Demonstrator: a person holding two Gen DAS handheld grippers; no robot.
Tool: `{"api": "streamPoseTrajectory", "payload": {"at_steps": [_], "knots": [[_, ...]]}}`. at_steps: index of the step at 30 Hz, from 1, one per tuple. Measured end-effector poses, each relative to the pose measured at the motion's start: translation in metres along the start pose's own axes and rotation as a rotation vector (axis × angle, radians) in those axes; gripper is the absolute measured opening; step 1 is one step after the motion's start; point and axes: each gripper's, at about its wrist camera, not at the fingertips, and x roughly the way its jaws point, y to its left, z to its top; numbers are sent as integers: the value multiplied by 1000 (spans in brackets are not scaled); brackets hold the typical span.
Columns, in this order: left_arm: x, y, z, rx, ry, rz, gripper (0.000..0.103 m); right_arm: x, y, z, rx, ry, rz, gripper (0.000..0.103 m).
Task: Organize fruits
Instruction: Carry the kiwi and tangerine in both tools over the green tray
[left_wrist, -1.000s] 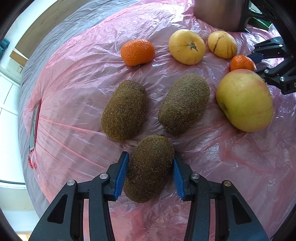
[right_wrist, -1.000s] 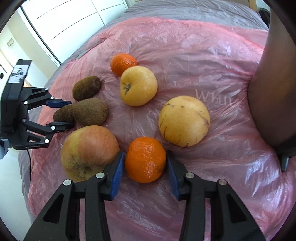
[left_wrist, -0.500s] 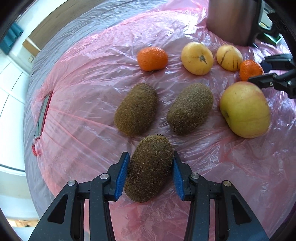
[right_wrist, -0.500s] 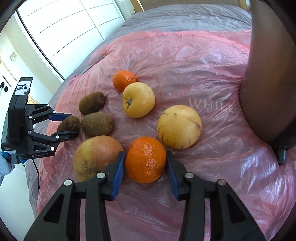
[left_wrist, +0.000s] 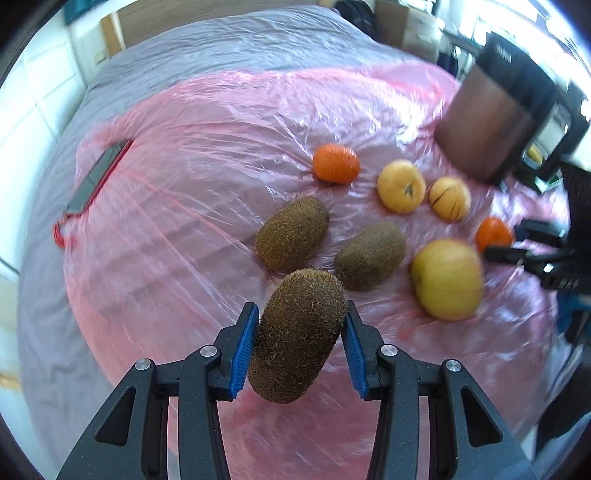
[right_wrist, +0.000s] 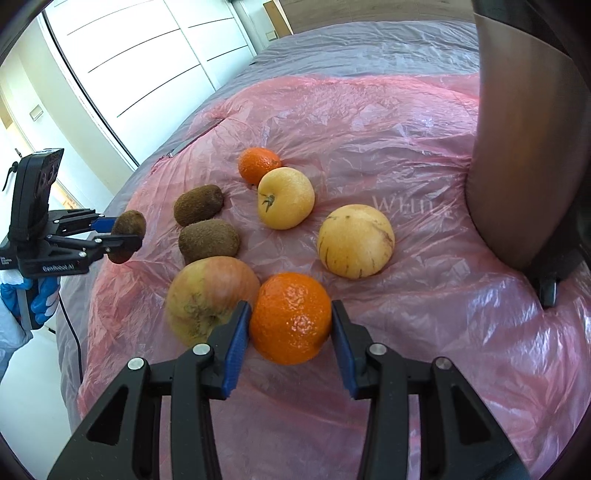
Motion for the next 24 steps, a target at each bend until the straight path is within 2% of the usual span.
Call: {"api": "streamPoseTrajectory", "payload": {"at_steps": [4,10,24], "knots": [[-18,-1,-2,-59,-33,-46,40,-8,3,-3,-3,-7,9,43],[-41,-17,-7,-89,-67,-69,40,-24,6,-10,-1,-16,20,43],[-66,-101,-31,-73,-74,-154,39,-90,-14,-49,21,-56,-16,43]]}}
